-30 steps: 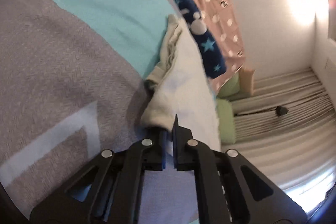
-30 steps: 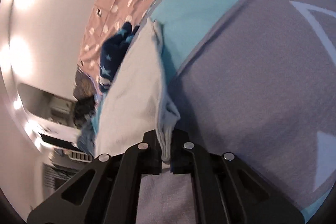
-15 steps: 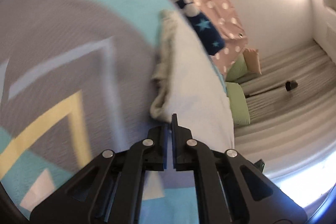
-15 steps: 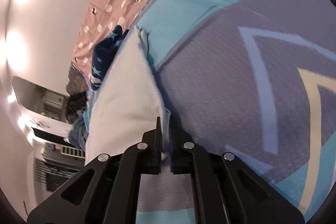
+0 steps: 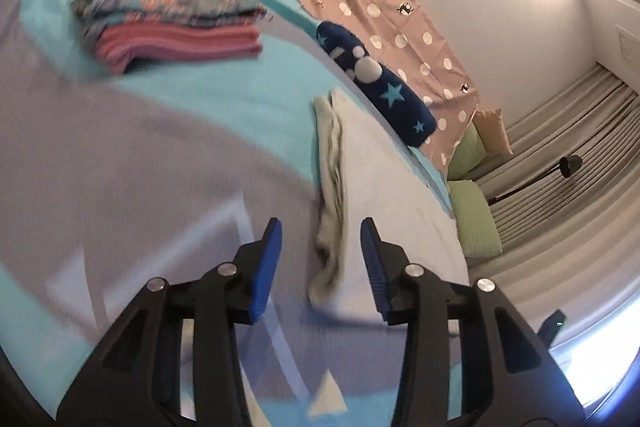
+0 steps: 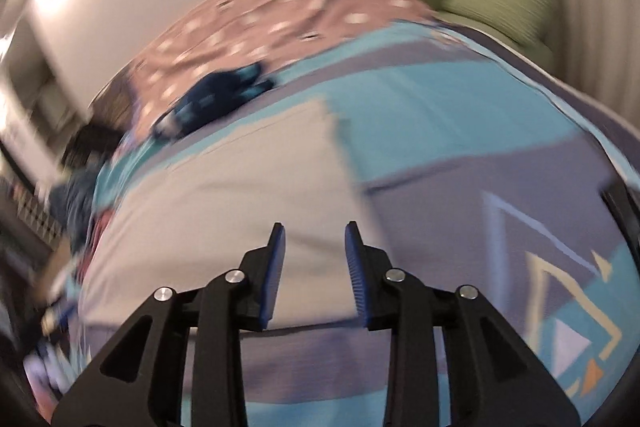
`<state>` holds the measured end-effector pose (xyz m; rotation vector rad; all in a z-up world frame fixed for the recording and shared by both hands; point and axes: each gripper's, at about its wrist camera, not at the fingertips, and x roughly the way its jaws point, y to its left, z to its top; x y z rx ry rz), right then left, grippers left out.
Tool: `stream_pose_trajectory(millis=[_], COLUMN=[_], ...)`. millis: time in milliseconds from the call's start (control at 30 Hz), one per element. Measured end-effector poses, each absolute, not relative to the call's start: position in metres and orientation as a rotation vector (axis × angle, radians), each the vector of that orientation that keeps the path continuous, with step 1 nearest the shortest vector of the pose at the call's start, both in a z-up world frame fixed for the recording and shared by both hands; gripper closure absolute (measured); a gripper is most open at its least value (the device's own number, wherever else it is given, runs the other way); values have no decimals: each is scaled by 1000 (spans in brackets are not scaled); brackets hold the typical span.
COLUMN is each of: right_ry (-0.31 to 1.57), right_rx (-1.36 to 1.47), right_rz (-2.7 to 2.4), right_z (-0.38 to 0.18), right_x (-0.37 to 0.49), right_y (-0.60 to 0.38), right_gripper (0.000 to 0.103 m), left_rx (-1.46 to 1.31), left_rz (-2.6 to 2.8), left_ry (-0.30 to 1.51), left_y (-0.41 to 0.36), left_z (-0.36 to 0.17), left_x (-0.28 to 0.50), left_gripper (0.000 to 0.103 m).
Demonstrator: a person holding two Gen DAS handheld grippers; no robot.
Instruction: Fold small clothes
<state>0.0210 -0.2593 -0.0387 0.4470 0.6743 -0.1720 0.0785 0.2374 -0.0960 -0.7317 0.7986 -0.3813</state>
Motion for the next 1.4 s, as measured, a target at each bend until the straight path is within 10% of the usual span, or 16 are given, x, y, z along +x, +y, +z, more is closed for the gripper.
stream_pose_trajectory(millis=[333,367,433,767,967,1400], right_ry=[767,782,806,914,860,774], right_rx=[196,182,162,-13,-227,-662], right_rz=[154,171,185,285,354,387], right_z=[-23,-24,-26,-46,-46,-79], right_x=[74,78,84,106,110,101], right_y=[-124,-115,-101,-32,22,97], right_gripper=[54,54,54,54,54,52], left_rx=[-664,-661,-686,-846,-717,-573], left_rz=[-546,-553,-569,-531,-666,-824], left_ry=[989,998,1004,713,863,963], left_y=[204,201,199,258,230,188], left_z=[-105,-108,-118,-120,-118,-121], left_x=[241,251,269,261,253,258], left_gripper=[58,60,97,101,61,61])
